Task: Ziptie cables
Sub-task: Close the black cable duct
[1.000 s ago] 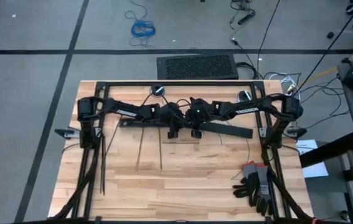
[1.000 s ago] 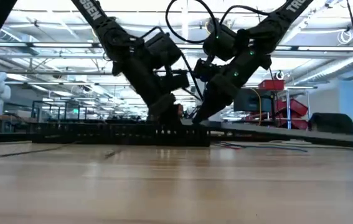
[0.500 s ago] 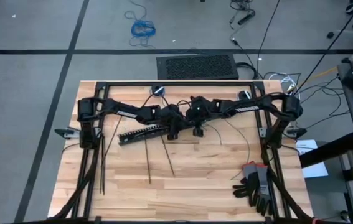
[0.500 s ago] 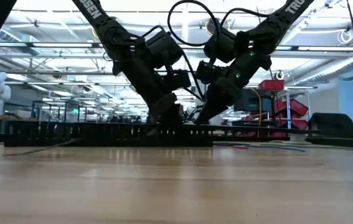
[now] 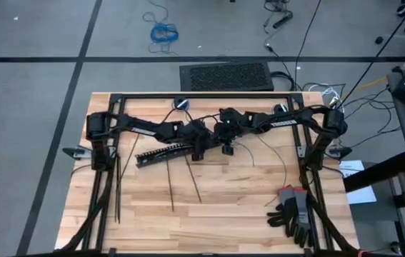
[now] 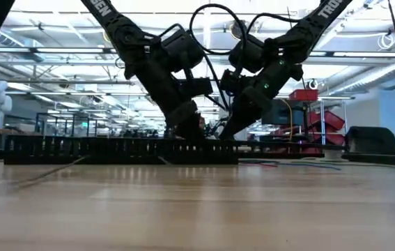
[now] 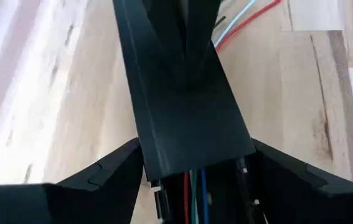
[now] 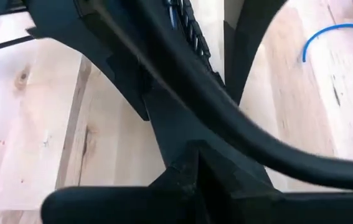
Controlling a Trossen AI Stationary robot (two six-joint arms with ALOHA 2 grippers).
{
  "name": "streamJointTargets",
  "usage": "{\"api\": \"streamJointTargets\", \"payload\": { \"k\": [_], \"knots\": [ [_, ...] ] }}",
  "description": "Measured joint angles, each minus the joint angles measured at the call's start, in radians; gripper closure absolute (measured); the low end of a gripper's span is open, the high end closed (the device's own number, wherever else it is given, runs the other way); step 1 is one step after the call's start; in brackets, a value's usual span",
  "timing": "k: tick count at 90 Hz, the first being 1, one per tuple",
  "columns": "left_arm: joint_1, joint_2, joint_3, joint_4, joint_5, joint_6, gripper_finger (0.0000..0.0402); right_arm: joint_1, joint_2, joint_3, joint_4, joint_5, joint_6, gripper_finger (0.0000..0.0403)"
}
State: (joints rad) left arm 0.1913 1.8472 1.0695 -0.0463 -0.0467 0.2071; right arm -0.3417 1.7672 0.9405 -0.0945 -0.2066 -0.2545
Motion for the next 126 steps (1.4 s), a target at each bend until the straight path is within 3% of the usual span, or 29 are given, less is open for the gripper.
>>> {"api": "streamJointTargets", "payload": {
  "k": [19, 44, 102, 126],
  "knots": [
    [0.001, -0.072, 0.002, -0.034, -0.068, -0.018, 0.0134, -0.001, 0.0, 0.0, 0.001, 0.003, 0.002, 0.0403],
    [-0.004, -0.152, -0.006, -0.284, -0.082, -0.123, 0.0134, 0.0, 0.0, 0.0, -0.002, -0.001, 0.0, 0.0403],
    [-0.023, -0.087, -0.064, -0.243, -0.055, -0.226, 0.0134, 0.0, 0.0, 0.0, -0.005, -0.009, 0.0, 0.0403],
    [0.01, -0.043, -0.063, -0.236, -0.011, -0.227, 0.0109, 0.002, 0.0, 0.0, -0.005, -0.007, 0.002, 0.0403]
  ]
}}
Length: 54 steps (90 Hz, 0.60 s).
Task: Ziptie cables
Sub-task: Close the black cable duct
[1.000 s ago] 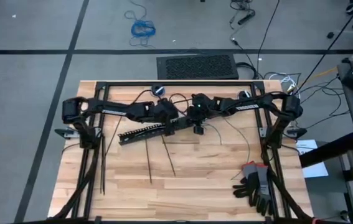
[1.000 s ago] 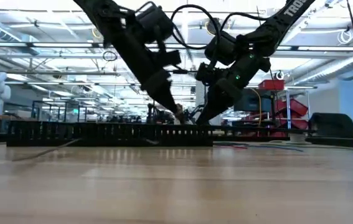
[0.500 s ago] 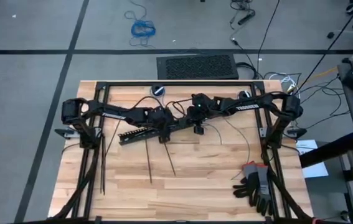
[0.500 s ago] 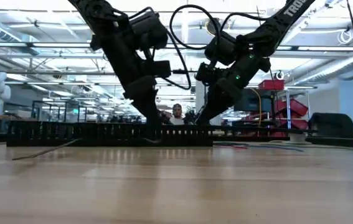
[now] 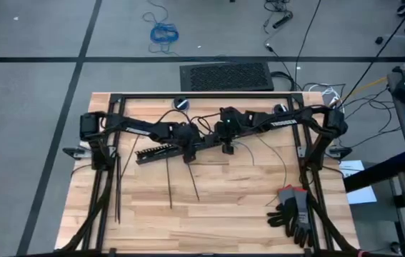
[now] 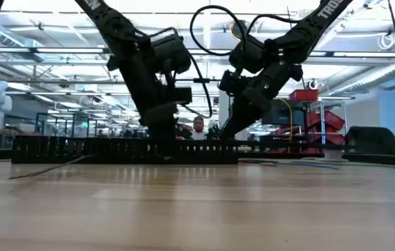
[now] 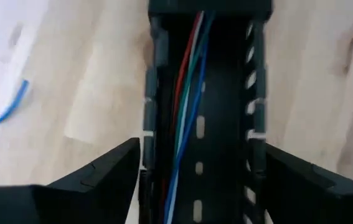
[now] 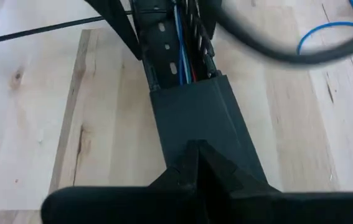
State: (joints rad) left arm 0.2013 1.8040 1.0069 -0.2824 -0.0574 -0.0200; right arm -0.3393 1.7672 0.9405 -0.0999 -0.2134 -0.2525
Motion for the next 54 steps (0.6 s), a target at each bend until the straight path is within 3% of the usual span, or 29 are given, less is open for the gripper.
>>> {"api": "streamJointTargets", "payload": {
  "k": [27, 54],
  "knots": [
    [0.0, 0.067, -0.001, 0.127, -0.007, 0.121, 0.0165, 0.002, -0.001, -0.001, -0.011, -0.002, 0.027, 0.0403],
    [0.023, 0.071, -0.002, 0.214, 0.015, 0.203, 0.0172, 0.011, 0.008, -0.002, 0.032, 0.006, 0.018, 0.0403]
  ]
}}
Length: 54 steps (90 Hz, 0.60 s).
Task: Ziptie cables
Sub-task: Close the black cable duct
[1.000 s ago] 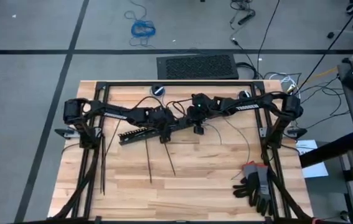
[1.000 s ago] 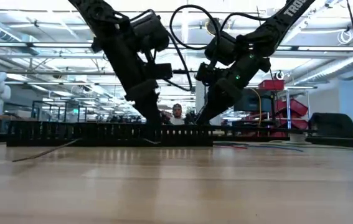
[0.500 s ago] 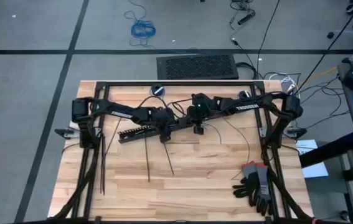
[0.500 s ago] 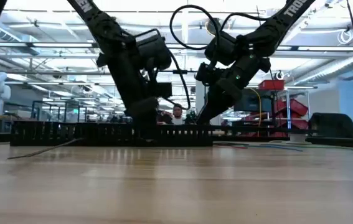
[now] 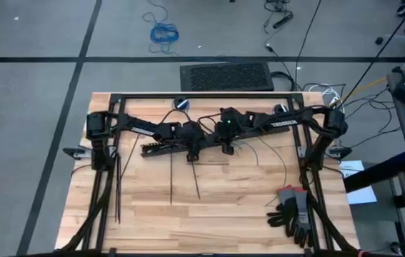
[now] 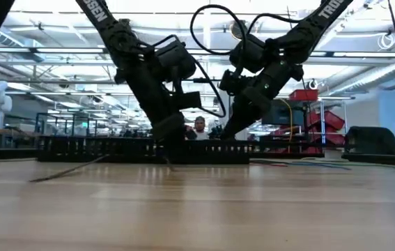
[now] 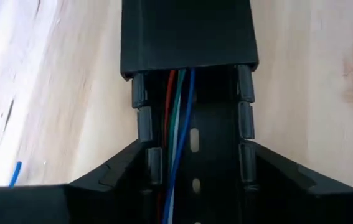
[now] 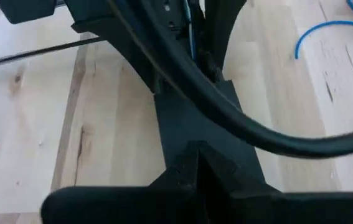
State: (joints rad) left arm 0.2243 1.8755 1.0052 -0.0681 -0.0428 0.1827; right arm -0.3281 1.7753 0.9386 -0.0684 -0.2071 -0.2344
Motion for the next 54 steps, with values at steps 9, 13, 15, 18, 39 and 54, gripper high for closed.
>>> {"api": "streamJointTargets", "payload": {
  "k": [9, 13, 15, 18, 39, 54],
  "knots": [
    [0.001, 0.001, -0.001, 0.014, 0.004, 0.018, 0.0173, -0.001, 0.034, 0.001, 0.046, -0.009, 0.008, 0.0403],
    [0.001, 0.001, -0.001, 0.016, 0.007, 0.024, 0.0173, -0.001, 0.05, 0.003, 0.069, -0.013, 0.01, 0.0403],
    [0.001, 0.001, -0.001, 0.017, 0.009, 0.026, 0.0173, 0.0, 0.058, 0.004, 0.077, -0.015, 0.013, 0.0403],
    [0.002, 0.001, -0.001, 0.017, 0.009, 0.026, 0.0173, 0.001, 0.066, 0.004, 0.089, -0.014, 0.017, 0.0403],
    [0.003, 0.002, -0.001, 0.026, 0.012, 0.04, 0.017, 0.003, 0.044, 0.001, 0.093, -0.008, 0.054, 0.0403],
    [0.003, 0.003, 0.0, 0.04, 0.012, 0.045, 0.017, 0.003, 0.005, 0.0, 0.066, 0.004, 0.054, 0.0403]
  ]
}}
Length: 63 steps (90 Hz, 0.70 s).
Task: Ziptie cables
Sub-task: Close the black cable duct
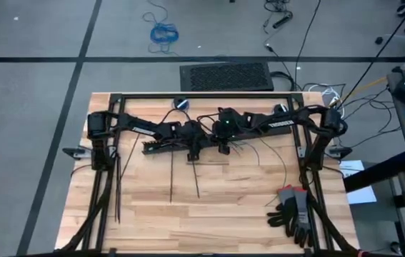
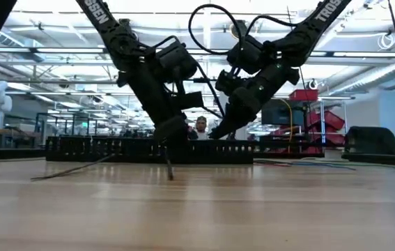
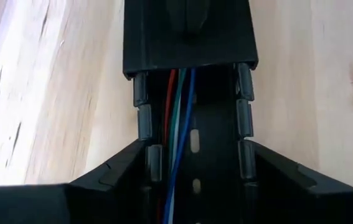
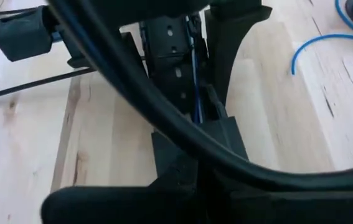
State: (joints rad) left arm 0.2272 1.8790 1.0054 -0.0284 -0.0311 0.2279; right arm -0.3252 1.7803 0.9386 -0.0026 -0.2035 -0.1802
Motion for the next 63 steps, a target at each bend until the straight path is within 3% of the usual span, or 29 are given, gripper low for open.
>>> {"api": "streamJointTargets", "payload": {
  "k": [30, 63],
  "knots": [
    [0.0, 0.0, 0.002, 0.001, 0.0, 0.001, 0.0168, -0.007, -0.058, -0.005, -0.014, 0.008, 0.001, 0.0402],
    [0.0, 0.0, 0.002, -0.002, 0.0, 0.014, 0.0168, -0.021, -0.015, 0.002, 0.001, -0.035, -0.008, 0.0402]
  ]
}}
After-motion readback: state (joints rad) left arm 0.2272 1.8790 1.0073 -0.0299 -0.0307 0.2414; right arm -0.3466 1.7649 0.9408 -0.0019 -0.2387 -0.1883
